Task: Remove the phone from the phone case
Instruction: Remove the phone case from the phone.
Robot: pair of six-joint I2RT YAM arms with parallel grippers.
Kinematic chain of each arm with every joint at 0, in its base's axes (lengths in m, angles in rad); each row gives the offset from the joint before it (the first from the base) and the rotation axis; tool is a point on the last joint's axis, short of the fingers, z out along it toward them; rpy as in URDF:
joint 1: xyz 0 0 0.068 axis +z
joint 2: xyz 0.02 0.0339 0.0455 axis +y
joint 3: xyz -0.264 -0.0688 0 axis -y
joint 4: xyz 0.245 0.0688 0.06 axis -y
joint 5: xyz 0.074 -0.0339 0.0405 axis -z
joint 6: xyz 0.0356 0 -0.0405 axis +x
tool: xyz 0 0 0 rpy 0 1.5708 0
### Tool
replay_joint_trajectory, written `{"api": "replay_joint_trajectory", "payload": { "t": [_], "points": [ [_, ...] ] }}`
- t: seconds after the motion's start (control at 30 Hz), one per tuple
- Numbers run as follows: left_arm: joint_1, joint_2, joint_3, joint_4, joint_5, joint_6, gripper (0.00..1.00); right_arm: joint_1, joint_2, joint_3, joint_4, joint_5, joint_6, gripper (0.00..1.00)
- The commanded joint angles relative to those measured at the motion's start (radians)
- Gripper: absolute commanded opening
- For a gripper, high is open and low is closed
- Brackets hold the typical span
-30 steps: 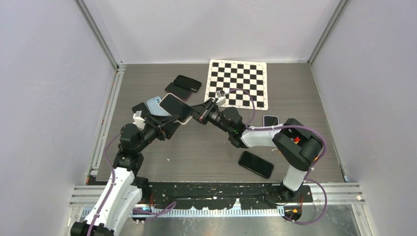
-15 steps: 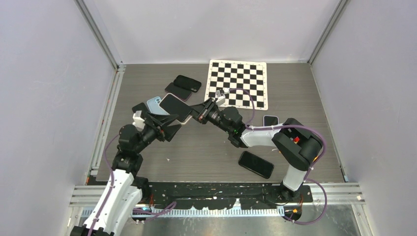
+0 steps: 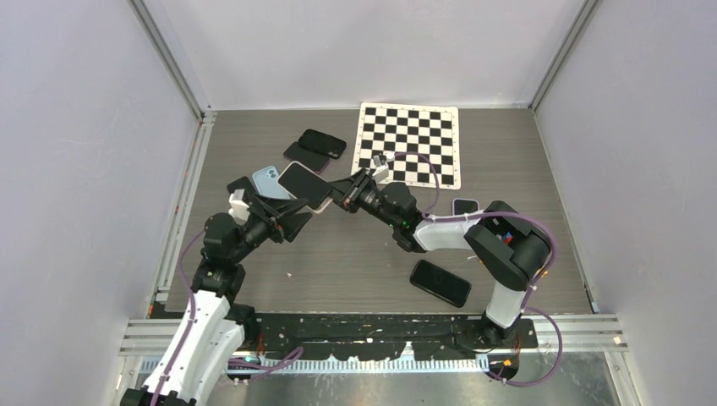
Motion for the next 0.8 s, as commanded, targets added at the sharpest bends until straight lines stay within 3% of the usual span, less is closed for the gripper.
{"api": "replay_joint_trajectory", "payload": {
  "t": [0.0,0.5,0.77],
  "points": [
    [-0.003,0.013,0.040,0.060,0.017,-0.005,0.48,0.003,-0.011,0.041,0.142,-0.008,0.020,0.01],
    [-0.003,0.064,0.039,0.086,-0.015,-0.004,0.49,0.008,0.007,0.047,0.203,-0.034,0.060,0.01],
    [-0.003,0.064,0.039,0.112,-0.022,-0.019,0.34,0.009,0.016,0.047,0.203,-0.033,0.056,0.01]
  ]
}}
